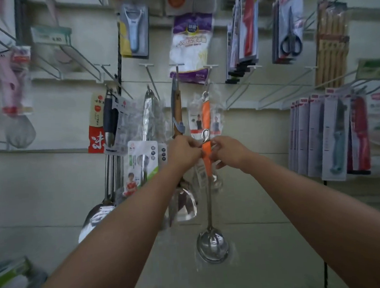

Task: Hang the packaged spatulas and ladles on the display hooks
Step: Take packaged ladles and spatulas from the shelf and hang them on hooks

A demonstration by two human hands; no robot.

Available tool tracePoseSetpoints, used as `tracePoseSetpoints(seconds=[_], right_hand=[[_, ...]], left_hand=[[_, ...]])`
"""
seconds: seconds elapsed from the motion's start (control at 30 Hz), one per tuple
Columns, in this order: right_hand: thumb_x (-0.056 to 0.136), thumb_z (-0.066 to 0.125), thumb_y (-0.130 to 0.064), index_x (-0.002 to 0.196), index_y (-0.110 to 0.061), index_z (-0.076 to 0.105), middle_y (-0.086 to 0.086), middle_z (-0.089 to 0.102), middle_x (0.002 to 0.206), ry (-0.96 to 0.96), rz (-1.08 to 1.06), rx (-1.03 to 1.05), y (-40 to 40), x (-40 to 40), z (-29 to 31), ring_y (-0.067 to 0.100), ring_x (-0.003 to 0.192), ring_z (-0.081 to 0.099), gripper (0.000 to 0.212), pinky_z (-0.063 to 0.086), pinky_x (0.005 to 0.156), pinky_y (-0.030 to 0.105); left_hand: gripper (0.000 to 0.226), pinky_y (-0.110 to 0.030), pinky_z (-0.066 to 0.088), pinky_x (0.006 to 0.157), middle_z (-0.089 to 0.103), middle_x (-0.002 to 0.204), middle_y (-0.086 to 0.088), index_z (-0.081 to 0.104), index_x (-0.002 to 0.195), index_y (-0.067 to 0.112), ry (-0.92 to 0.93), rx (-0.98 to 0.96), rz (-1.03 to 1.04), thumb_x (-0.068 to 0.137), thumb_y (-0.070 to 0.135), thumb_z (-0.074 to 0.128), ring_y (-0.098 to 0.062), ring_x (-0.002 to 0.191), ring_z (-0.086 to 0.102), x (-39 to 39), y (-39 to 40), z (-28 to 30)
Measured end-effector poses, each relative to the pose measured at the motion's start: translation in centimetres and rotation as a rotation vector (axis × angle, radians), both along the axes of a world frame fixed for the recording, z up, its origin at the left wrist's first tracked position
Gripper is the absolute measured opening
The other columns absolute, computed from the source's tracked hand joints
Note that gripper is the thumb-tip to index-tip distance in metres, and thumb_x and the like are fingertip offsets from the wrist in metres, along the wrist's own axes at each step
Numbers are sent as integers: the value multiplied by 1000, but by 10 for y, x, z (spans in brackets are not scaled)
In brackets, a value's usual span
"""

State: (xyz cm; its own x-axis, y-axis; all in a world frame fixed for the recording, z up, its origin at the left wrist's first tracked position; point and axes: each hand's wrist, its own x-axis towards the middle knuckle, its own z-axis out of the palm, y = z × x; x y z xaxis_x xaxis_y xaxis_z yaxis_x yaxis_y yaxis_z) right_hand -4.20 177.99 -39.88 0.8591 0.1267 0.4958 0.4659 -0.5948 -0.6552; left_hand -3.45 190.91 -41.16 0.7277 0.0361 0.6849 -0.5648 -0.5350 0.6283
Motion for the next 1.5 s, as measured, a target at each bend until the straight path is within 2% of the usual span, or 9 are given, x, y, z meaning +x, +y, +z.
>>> tracePoseSetpoints(seconds=[0.17, 0.3, 0.43, 0.6, 0.8, 1.0, 1.13, 1.3, 1.5], right_hand=[[83, 52, 5, 92, -10, 62, 2, 59, 77, -87, 17, 7, -7, 9, 40, 15, 71, 58, 20, 46, 49, 20], [81, 49, 7, 71, -17, 55, 7, 58, 72, -152, 27, 9, -10, 15, 72, 19, 62, 53, 28, 46, 51, 25], [82, 54, 3, 89, -12, 57, 9, 58, 85, -201, -30, 15, -13, 27, 96, 23, 76, 58, 17, 51, 63, 34], [83, 57, 2, 100, -13, 54, 3, 56, 75, -213, -31, 24, -14, 40, 109, 27, 76, 61, 23, 55, 76, 48], [86, 56, 0, 101, -13, 54, 6, 60, 80, -194, -25, 25, -15, 55, 111, 27, 75, 61, 20, 55, 77, 49], [85, 60, -12, 107, -10, 58, 13, 62, 101, -196, -93, 13, -11, 68, 103, 26, 87, 58, 23, 51, 80, 38], [91, 57, -23, 126, -14, 48, 16, 59, 117, -142, -114, -4, -14, 67, 95, 31, 103, 61, 37, 52, 75, 35], [88, 59, -11, 130, -12, 44, 16, 57, 122, -86, -94, -10, -31, 56, 79, 28, 102, 61, 44, 52, 71, 32], [87, 62, -14, 124, -8, 48, 16, 65, 105, -5, -104, 53, -60, 35, 34, 21, 86, 61, 41, 50, 68, 30]], left_hand=[[26, -17, 41, 59, 66, 85, -4, 73, 97, 4, -48, 16, -11, 72, 6, 76, -12, 76, 56, 12, -2, 46], [25, -17, 44, 51, 69, 90, -8, 72, 98, 3, -88, -3, -36, 73, 4, 75, -13, 76, 59, 21, -7, 81], [26, -21, 43, 68, 71, 91, -10, 73, 97, 4, -137, 2, 4, 71, 5, 76, -12, 77, 58, 28, -14, 106], [27, -21, 44, 68, 69, 91, -8, 72, 99, 5, -148, -27, 14, 72, 4, 74, -13, 78, 58, 36, -15, 118], [27, -21, 45, 63, 66, 86, -5, 72, 99, 6, -159, -24, 20, 72, 6, 75, -13, 77, 58, 46, -15, 121], [23, -34, 52, 82, 68, 103, -11, 67, 104, 11, -187, 153, 316, 81, 18, 64, -29, 97, 64, 60, -22, 112], [41, -38, 45, 82, 51, 118, -14, 46, 117, 9, -315, 263, 491, 82, 19, 65, -32, 108, 54, 54, -34, 101], [26, -35, 39, 70, 55, 113, -9, 49, 111, 12, -284, 249, 400, 86, 20, 54, -31, 101, 57, 34, -50, 90], [24, -32, 45, 75, 43, 123, -4, 55, 109, 15, -383, 258, 182, 86, 23, 57, -23, 93, 57, 17, -75, 57]])
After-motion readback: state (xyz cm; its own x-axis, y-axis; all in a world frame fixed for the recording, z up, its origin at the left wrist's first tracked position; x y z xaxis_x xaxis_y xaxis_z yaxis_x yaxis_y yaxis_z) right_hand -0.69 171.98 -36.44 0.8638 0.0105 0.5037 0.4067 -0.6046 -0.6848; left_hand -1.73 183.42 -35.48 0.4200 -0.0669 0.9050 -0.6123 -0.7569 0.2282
